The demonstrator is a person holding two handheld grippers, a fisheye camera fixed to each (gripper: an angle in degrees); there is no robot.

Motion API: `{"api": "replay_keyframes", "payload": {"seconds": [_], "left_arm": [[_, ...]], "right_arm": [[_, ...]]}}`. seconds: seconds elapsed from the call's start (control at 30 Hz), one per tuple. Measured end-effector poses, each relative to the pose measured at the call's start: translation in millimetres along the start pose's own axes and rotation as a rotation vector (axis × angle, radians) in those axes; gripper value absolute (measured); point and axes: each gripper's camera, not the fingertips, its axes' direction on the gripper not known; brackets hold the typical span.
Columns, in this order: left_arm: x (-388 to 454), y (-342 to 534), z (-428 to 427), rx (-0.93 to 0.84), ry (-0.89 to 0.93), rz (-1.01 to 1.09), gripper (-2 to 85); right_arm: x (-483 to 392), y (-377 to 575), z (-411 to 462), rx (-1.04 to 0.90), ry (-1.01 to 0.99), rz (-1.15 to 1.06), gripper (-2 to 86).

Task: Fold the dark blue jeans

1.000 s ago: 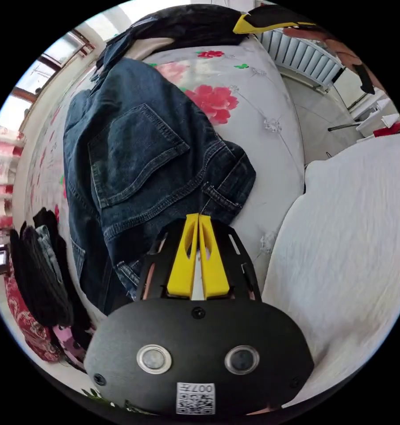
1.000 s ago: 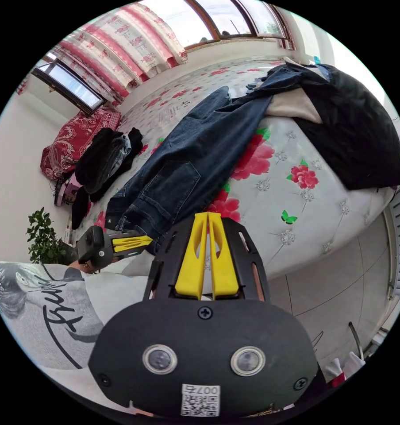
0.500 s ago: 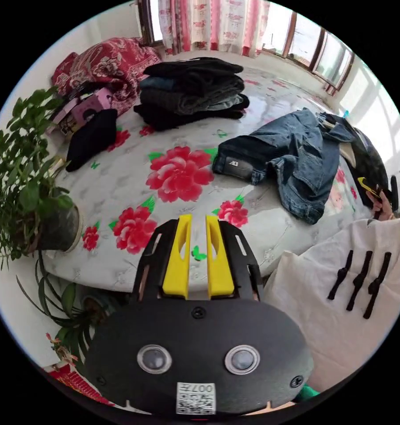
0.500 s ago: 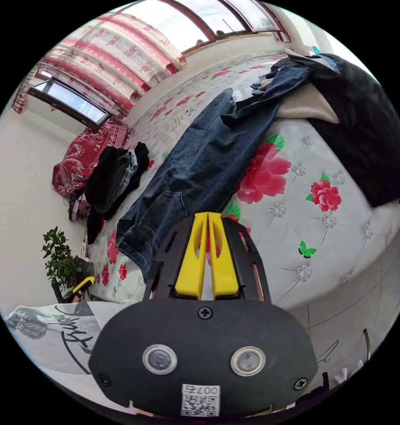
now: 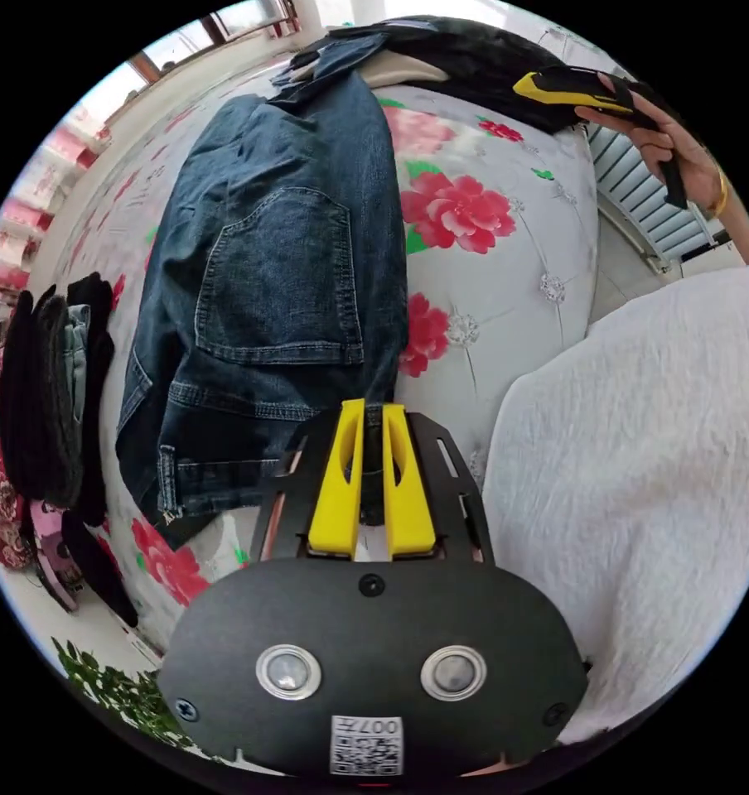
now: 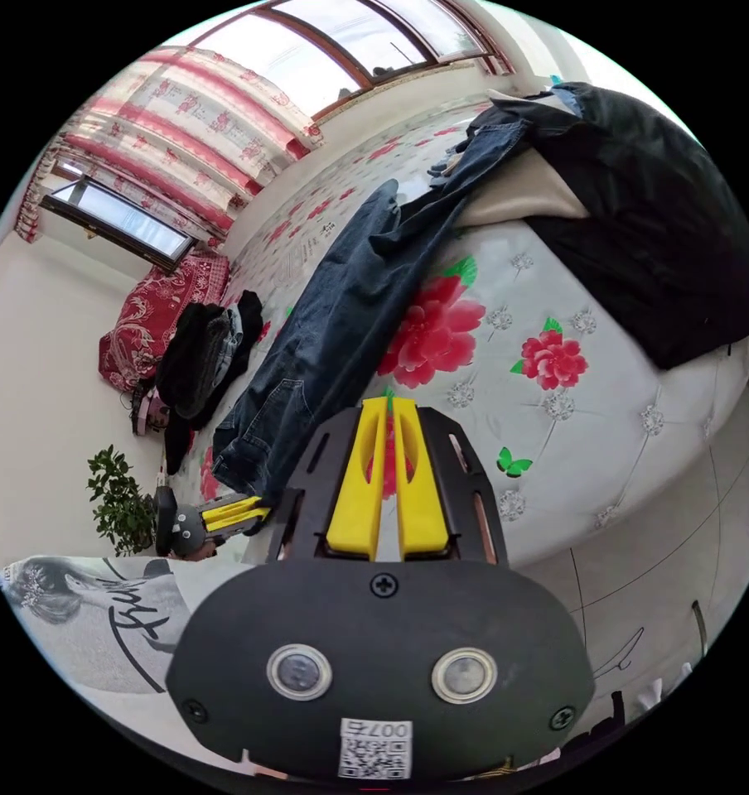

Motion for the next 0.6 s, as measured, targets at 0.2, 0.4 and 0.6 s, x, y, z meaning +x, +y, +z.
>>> {"api": "replay_keyframes", "payload": {"seconds": [0.2, 0.4, 0.6], "left_arm": [[-32.1, 149.3, -74.0, 0.046, -0.110, -0.541, 2.7], [-26.6, 278.4, -81.5, -0.155, -0.224, -1.091, 2.6], [-5.2, 312.9, -69.7, -0.121, -0.175, -1.294, 2.6]], "right_arm": [[50.4, -41.2, -17.4, -0.012, 0.008, 0.074, 1.7], [75.2, -96.5, 1.7, -0.061, 0.073, 0.090, 4.9], [104.4, -147.6, 20.7, -0.094, 0.211, 0.173, 7.2]]}}
